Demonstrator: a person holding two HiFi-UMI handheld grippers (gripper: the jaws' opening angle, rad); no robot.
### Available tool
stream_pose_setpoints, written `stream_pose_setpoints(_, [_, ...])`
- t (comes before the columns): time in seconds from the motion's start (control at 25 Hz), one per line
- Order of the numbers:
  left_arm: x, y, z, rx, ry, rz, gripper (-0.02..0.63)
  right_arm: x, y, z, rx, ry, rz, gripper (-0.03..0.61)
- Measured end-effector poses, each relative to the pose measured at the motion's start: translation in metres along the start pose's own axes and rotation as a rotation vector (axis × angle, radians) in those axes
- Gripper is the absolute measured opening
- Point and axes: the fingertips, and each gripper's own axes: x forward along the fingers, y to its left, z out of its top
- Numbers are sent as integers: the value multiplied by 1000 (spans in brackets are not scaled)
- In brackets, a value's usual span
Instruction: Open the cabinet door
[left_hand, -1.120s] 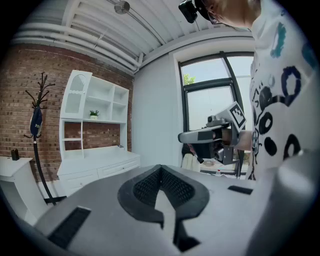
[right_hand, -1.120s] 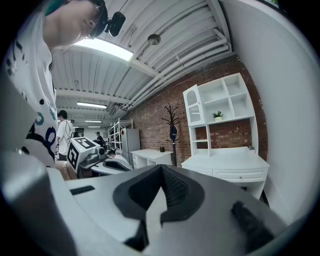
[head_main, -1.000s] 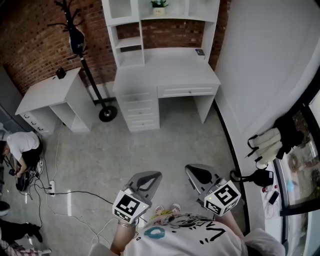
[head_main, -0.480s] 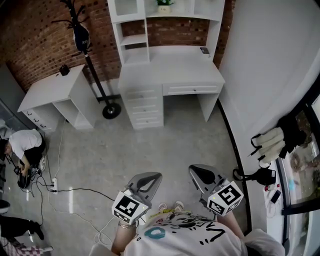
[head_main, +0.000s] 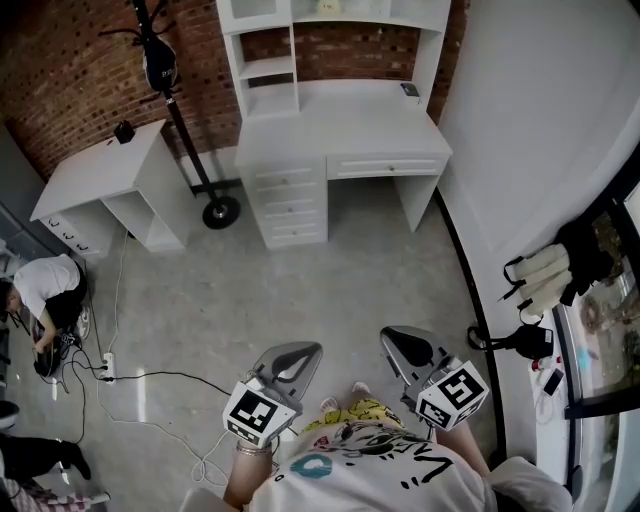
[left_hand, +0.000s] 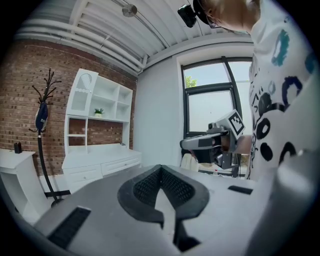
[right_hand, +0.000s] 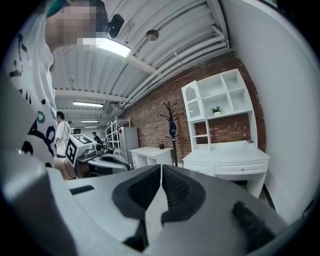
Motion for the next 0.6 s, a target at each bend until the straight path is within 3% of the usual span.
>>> stream_pose_setpoints(0.2, [-5,13,-14,-14,35,5,14,10,-4,-4,-13,24,-19,28])
stream_pose_setpoints(0.6, [17,55,-4,-20,24,38,14,55,-34,7,-23,22,5,29])
